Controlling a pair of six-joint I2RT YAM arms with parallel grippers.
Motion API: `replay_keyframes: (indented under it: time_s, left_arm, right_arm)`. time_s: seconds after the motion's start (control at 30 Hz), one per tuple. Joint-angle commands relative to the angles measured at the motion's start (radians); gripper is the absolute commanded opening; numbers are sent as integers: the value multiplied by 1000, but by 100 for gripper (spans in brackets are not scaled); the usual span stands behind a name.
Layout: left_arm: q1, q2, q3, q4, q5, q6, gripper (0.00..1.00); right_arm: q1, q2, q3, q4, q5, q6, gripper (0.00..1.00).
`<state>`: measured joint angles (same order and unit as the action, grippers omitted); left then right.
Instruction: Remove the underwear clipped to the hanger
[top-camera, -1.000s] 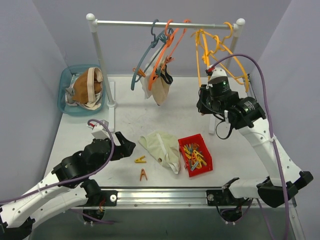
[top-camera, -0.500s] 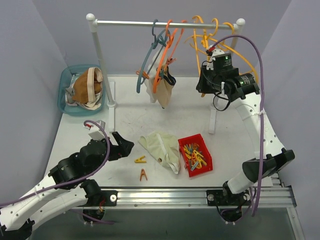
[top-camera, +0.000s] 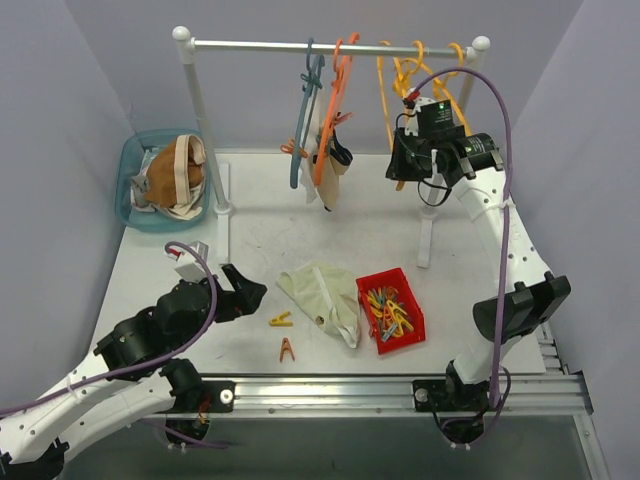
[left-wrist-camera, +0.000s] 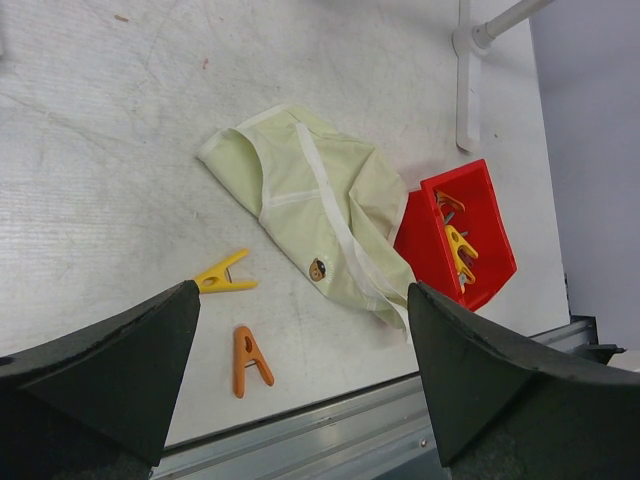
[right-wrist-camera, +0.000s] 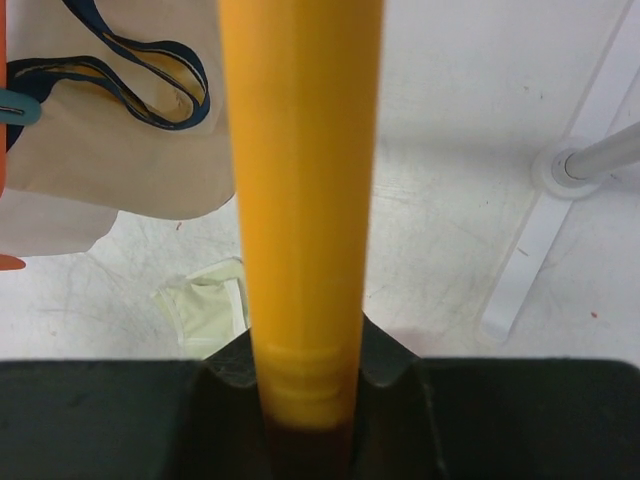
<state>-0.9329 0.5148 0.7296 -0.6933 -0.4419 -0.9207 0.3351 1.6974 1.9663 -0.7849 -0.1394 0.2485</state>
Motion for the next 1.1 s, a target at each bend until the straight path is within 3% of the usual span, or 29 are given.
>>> replay_keyframes:
  time_s: [0.0, 0.1, 0.13, 0.3, 0.43, 0.6, 0.83, 1.07]
  left_arm:
    - [6, -12, 21, -2, -3, 3, 94]
    - [6, -12, 24, -2, -3, 6, 94]
    - [8, -13, 25, 1, -1, 6, 94]
    - [11, -2, 19, 27, 12, 17, 94]
    - [12, 22, 5, 57, 37, 22, 94]
    - [16, 57, -2, 89, 46, 22, 94]
    - [23, 93, -24, 176, 57, 54, 94]
    - [65, 454, 22, 438, 336, 294, 94]
  right_arm:
    - [1, -47, -21, -8, -17, -6, 2]
    - [24, -160, -131, 12, 6, -2, 34]
    - [45, -191, -164, 30, 24, -2, 51]
    - [149, -413, -444, 85, 75, 34, 88]
    - [278, -544, -669, 117, 113, 92, 95]
    - [503, -668, -909, 191, 190, 179, 96]
    - [688, -650, -1077, 317, 265, 250, 96]
    - [709, -795, -1172, 334, 365, 331, 96]
